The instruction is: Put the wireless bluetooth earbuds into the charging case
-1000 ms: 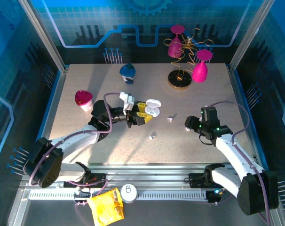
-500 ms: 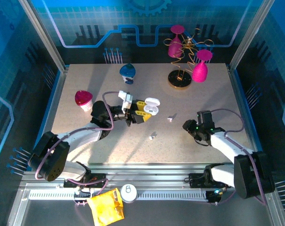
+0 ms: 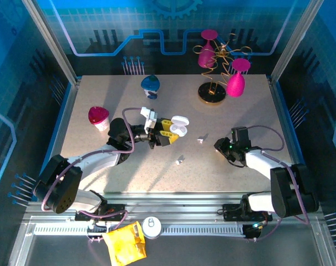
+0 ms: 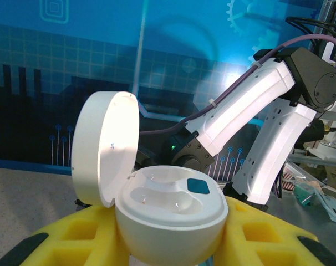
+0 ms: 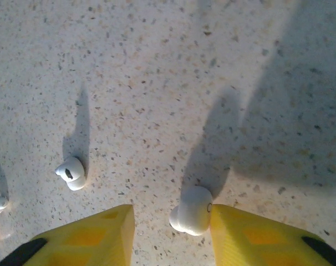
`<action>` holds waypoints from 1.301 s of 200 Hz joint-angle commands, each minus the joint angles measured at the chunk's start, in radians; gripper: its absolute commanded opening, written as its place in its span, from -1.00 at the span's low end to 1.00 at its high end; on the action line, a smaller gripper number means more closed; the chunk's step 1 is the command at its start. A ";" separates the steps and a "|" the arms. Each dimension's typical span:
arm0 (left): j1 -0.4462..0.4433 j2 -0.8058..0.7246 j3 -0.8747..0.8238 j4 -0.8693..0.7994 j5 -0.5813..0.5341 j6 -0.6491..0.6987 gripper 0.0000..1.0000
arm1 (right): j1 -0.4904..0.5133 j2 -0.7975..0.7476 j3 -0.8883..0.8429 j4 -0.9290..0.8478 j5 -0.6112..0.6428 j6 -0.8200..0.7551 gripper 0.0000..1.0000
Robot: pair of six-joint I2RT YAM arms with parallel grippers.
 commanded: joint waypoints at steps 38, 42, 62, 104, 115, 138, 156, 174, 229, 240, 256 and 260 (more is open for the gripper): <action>0.007 0.000 0.005 0.011 0.031 0.027 -0.27 | -0.026 0.038 0.026 0.024 -0.046 -0.067 -0.32; 0.006 0.000 0.006 0.012 0.033 0.026 -0.27 | -0.025 0.041 0.026 0.024 -0.045 -0.069 -0.32; 0.007 0.006 0.008 0.017 0.036 0.021 -0.27 | -0.026 0.056 0.029 0.027 -0.045 -0.075 -0.31; 0.007 0.010 0.008 0.024 0.039 0.016 -0.28 | -0.028 0.089 0.035 0.044 -0.056 -0.079 -0.34; 0.007 0.010 0.007 0.024 0.039 0.016 -0.27 | -0.028 0.093 0.036 0.045 -0.054 -0.078 -0.38; 0.007 0.008 0.007 0.026 0.040 0.013 -0.27 | -0.029 0.095 0.037 0.045 -0.048 -0.077 -0.48; 0.007 0.010 0.007 0.028 0.042 0.012 -0.27 | -0.030 0.097 0.039 0.042 -0.049 -0.079 -0.56; 0.007 0.012 0.008 0.029 0.042 0.012 -0.28 | -0.030 0.096 0.040 0.045 -0.054 -0.080 -0.64; 0.007 0.027 0.013 0.048 0.045 -0.002 -0.28 | -0.030 0.091 0.049 0.022 -0.051 -0.096 -0.74; 0.007 0.031 0.013 0.051 0.045 -0.002 -0.28 | -0.028 0.086 0.054 0.011 -0.043 -0.109 -0.74; 0.007 0.035 0.013 0.048 0.045 0.001 -0.28 | -0.014 0.077 0.081 -0.058 0.015 -0.147 -0.74; 0.008 0.036 0.013 0.048 0.045 0.001 -0.28 | -0.005 0.073 0.092 -0.081 0.038 -0.161 -0.74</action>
